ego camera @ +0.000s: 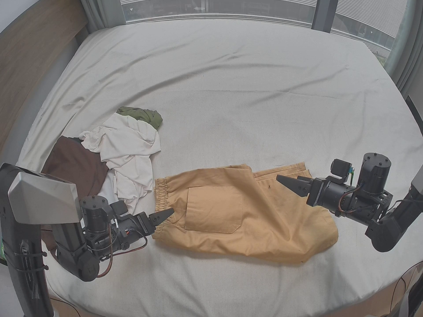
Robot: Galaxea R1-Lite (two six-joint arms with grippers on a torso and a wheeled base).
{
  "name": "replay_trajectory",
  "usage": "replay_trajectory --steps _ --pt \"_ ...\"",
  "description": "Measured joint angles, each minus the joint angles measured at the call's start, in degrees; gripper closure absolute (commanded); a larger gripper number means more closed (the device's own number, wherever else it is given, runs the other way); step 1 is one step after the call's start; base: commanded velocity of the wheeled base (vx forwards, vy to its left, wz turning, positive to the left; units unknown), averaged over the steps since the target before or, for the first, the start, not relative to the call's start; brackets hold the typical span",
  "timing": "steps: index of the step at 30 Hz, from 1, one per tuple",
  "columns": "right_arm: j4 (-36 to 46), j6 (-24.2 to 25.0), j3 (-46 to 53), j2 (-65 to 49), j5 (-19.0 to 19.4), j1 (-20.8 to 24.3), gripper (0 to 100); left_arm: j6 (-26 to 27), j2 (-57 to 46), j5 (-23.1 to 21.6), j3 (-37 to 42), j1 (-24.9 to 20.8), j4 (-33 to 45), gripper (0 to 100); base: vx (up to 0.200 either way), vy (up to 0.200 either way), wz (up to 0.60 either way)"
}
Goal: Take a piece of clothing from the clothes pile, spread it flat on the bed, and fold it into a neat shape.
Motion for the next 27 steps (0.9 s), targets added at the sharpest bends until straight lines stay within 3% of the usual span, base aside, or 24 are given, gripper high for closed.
replay_trajectory --steps 23,24,27 --pt "-0.1 0.0 0.4 0.1 -0.1 0.6 0 -9.5 2.4 0.2 -3.9 -3.8 0.1 0 0.0 0.0 0.0" --pt "-0.1 0.0 0.4 0.1 -0.1 0.6 0 -9.9 2.4 0.2 -4.0 -3.8 0.1 100 0.0 0.0 0.0" --pt "-0.1 -0.1 0.5 0.1 0.0 0.6 0 -10.1 2.5 0.2 -4.4 -3.9 0.2 100 0.0 0.0 0.0"
